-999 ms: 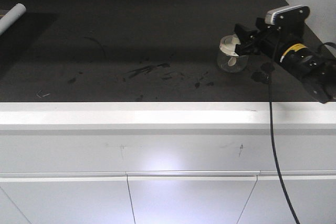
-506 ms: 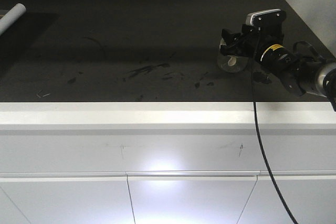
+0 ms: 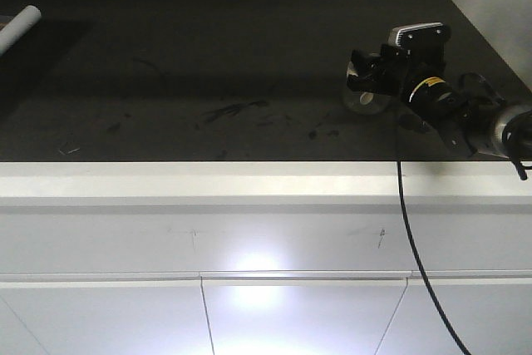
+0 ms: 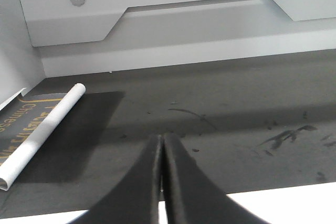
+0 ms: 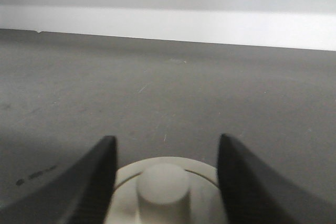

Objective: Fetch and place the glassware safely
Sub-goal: 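Reach the open right gripper around the white-lidded glass jar, then close the right gripper on the jar lid and lift it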

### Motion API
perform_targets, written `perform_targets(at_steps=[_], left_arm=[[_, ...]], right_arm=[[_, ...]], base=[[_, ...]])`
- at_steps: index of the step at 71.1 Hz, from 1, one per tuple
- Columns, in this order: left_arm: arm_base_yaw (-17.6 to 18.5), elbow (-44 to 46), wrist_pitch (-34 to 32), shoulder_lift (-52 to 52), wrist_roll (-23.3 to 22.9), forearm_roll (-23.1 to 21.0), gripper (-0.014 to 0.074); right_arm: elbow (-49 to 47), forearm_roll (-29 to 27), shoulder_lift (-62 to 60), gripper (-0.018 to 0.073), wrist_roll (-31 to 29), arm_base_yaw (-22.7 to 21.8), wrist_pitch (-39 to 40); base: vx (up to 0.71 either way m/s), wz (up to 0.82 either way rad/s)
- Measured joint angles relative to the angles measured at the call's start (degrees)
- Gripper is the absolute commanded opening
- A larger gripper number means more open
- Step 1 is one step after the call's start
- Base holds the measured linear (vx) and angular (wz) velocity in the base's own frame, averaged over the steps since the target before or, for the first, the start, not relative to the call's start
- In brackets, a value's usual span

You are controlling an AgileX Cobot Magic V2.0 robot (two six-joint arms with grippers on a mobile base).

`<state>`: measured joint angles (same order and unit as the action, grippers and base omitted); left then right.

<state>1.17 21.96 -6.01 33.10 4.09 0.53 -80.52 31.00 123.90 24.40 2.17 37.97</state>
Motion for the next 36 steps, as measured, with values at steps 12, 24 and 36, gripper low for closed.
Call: perform_targets(at_steps=[12, 24, 36], left_arm=[[0.00, 0.00, 0.00, 0.00, 0.00, 0.00, -0.0007], [0.00, 0.00, 0.00, 0.00, 0.00, 0.00, -0.0007], [0.00, 0.00, 0.00, 0.00, 0.00, 0.00, -0.0007]], right_arm=[[-0.02, -0.27, 0.00, -0.0004, -0.07, 0.00, 0.18], [-0.02, -0.21, 0.00, -0.0008, -0.29, 0.00, 0.26], [-0.02, 0.40, -0.75, -0.0006, -0.29, 0.00, -0.94]], base=[[0.00, 0.00], [0.00, 0.00], [0.00, 0.00]])
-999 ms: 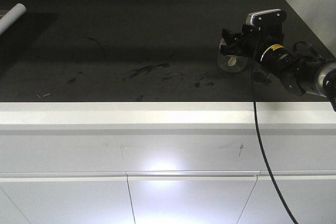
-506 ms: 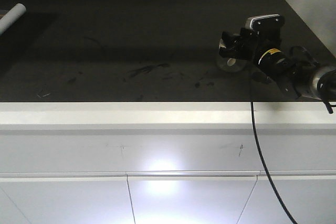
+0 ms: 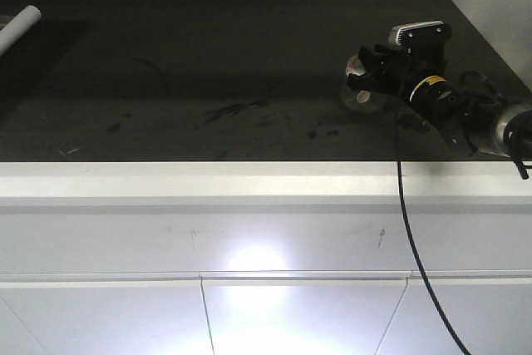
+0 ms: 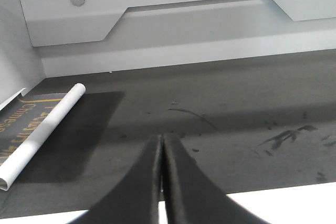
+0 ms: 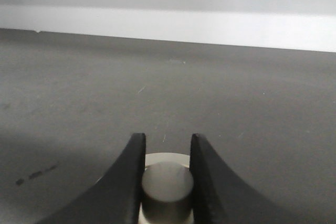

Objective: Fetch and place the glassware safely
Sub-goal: 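Close the right gripper on the jar lid and lift it, then pull the held jar out of the hood toward the robot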

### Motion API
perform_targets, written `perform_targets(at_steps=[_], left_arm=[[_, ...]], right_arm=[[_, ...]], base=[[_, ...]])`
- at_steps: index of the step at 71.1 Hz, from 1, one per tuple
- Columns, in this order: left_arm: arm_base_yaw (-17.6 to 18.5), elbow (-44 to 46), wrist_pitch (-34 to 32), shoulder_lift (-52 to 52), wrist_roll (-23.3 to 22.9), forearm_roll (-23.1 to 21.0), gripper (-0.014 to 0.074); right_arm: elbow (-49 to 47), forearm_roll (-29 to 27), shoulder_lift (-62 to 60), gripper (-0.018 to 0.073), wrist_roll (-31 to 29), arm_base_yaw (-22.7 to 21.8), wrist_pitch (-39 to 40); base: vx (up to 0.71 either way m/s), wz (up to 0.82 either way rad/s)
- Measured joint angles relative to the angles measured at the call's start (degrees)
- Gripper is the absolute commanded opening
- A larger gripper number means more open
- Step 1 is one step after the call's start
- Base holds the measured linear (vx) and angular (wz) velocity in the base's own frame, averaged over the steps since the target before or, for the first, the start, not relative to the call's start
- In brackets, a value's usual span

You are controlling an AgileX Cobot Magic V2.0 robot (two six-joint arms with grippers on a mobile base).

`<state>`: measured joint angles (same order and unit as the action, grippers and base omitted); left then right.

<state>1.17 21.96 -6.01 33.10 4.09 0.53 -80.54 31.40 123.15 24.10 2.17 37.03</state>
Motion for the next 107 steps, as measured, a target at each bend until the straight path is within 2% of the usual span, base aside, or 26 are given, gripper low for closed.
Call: perform_targets(at_steps=[24, 56, 79, 107], left_arm=[[0.00, 0.00, 0.00, 0.00, 0.00, 0.00, -0.0007], [0.00, 0.00, 0.00, 0.00, 0.00, 0.00, -0.0007], [0.00, 0.00, 0.00, 0.00, 0.00, 0.00, -0.0007], [0.00, 0.00, 0.00, 0.00, 0.00, -0.05, -0.0007]], right_arm=[[2.58, 7.68, -10.11, -0.0003, 4.36, 0.80, -6.90], [26.53, 8.47, -31.37, -0.0003, 4.71, 5.09, -4.76], [36.78, 8.53, -40.89, -0.0003, 2.94, 15.91, -3.73], [37.46, 8.98, -41.52, -0.0003, 2.70, 30.72, -3.74]], base=[[0.00, 0.00], [0.00, 0.00], [0.00, 0.00], [0.00, 0.00]])
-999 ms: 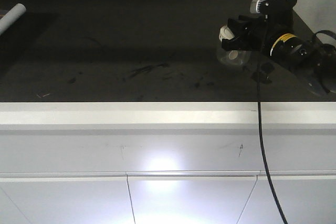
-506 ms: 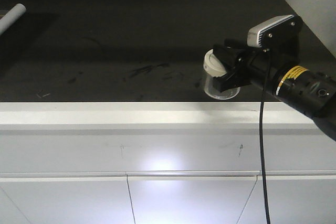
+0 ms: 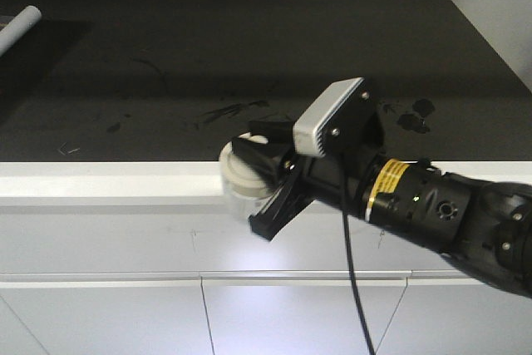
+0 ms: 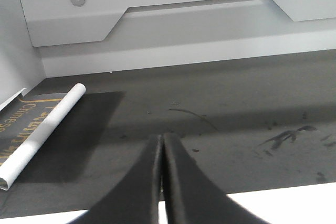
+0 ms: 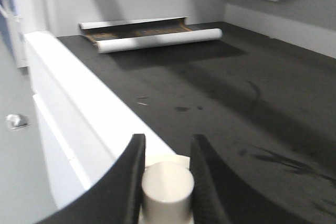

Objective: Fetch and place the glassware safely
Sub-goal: 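Pull the held jar out of the hood toward the robot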

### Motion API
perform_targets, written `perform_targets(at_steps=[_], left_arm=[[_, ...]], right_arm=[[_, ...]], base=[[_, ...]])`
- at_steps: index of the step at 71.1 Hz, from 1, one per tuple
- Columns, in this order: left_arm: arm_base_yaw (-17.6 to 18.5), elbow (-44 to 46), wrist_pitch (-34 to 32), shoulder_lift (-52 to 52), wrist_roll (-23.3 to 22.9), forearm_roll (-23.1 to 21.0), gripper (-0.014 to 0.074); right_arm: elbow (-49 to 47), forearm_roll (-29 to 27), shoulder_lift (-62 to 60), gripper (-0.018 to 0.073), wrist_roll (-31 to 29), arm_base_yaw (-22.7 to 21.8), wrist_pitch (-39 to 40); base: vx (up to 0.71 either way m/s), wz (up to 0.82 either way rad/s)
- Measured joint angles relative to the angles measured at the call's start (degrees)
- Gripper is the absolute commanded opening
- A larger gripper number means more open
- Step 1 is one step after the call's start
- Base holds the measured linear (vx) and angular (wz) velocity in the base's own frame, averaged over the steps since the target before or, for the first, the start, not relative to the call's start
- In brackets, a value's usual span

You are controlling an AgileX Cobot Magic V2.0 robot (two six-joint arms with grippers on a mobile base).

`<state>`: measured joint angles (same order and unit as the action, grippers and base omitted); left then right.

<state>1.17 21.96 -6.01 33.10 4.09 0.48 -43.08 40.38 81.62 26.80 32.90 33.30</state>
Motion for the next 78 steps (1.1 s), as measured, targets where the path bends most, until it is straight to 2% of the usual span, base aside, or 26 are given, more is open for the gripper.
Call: perform_targets(at_steps=[9, 22, 35, 56, 78], left_arm=[[0.00, 0.00, 0.00, 0.00, 0.00, 0.00, -0.0007], [0.00, 0.00, 0.00, 0.00, 0.00, 0.00, -0.0007], [0.00, 0.00, 0.00, 0.00, 0.00, 0.00, -0.0007], [0.00, 0.00, 0.00, 0.00, 0.00, 0.00, -0.0007], [0.00, 0.00, 0.00, 0.00, 0.00, 0.00, -0.0007]], right_arm=[[0.00, 0.26, -0.17, -0.0003, 0.00, 3.42, 0.48], [0.17, 0.76, -1.85, -0.0003, 0.31, 5.96, 1.32], [2.49, 2.47, -4.88, -0.0003, 1.71, 6.36, 3.62], [9.33, 3.16, -5.69, -0.0003, 1.81, 6.37, 12.04], [9.33, 3.16, -5.69, -0.0003, 1.87, 6.37, 12.98]], base=[[0.00, 0.00], [0.00, 0.00], [0.00, 0.00], [0.00, 0.00], [0.00, 0.00]])
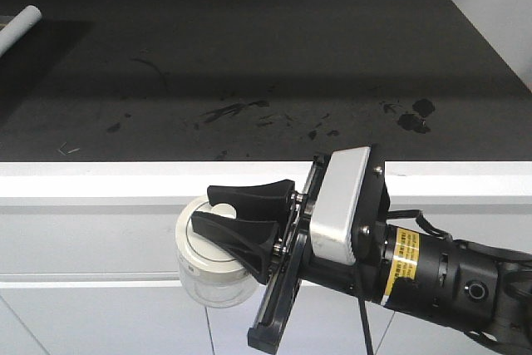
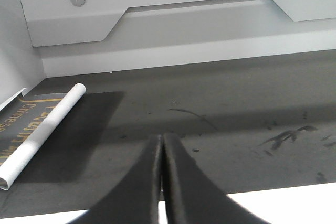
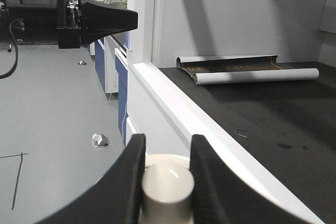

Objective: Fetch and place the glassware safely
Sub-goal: 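Pull the held jar out of the hood toward the robot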

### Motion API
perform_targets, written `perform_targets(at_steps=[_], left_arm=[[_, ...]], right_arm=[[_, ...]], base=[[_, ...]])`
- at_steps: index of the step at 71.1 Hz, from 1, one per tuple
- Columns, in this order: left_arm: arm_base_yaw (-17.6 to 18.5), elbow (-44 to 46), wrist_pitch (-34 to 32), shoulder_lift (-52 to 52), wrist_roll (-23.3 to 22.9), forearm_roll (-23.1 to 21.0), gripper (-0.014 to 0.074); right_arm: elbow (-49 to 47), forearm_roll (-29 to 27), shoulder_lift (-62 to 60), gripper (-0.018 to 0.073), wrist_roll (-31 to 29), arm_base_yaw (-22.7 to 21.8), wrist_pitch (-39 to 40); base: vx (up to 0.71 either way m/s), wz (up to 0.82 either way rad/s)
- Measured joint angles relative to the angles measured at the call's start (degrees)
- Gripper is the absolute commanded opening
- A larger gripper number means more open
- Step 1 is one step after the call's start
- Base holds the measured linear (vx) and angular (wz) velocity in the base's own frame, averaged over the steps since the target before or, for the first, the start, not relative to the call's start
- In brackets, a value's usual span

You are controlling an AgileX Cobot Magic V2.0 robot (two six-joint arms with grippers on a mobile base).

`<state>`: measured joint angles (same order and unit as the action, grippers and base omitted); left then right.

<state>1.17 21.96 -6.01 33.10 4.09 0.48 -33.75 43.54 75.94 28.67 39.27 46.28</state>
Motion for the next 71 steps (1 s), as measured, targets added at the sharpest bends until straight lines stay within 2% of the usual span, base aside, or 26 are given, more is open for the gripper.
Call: perform_targets(at_steps=[71], left_arm=[[0.00, 0.00, 0.00, 0.00, 0.00, 0.00, -0.0007]], right_arm=[[0.17, 0.00, 0.00, -0.0003, 0.05, 0.00, 0.18]], base=[[0.00, 0.00]])
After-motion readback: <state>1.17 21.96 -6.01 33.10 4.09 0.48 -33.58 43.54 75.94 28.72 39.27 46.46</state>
